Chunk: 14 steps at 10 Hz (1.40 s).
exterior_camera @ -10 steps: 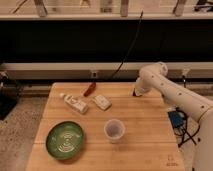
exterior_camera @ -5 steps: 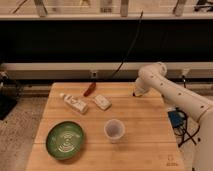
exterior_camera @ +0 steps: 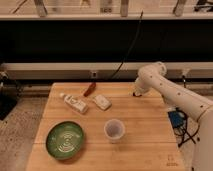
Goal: Knock the eraser over
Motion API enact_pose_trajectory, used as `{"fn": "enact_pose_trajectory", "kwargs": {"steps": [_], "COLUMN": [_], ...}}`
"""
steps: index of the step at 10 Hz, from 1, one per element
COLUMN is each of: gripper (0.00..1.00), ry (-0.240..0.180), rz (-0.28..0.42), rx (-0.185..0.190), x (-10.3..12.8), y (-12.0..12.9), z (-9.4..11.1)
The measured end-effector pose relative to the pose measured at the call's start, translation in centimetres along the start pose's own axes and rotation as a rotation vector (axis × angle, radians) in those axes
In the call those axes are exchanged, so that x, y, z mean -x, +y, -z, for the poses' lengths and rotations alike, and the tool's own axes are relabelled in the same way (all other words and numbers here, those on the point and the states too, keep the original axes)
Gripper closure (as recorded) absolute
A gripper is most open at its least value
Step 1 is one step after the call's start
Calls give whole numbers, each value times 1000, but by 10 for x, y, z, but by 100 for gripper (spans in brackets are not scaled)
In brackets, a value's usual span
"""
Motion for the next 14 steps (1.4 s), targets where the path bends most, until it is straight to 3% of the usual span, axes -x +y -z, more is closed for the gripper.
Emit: {"fn": "enact_pose_trajectory", "kwargs": {"steps": [7, 14], "gripper": [100, 100], "ry": [57, 64], "rz": [-64, -122], "rx": [-7, -36], "x": [-29, -52], "y": [-30, -31], "z": [-18, -25]}}
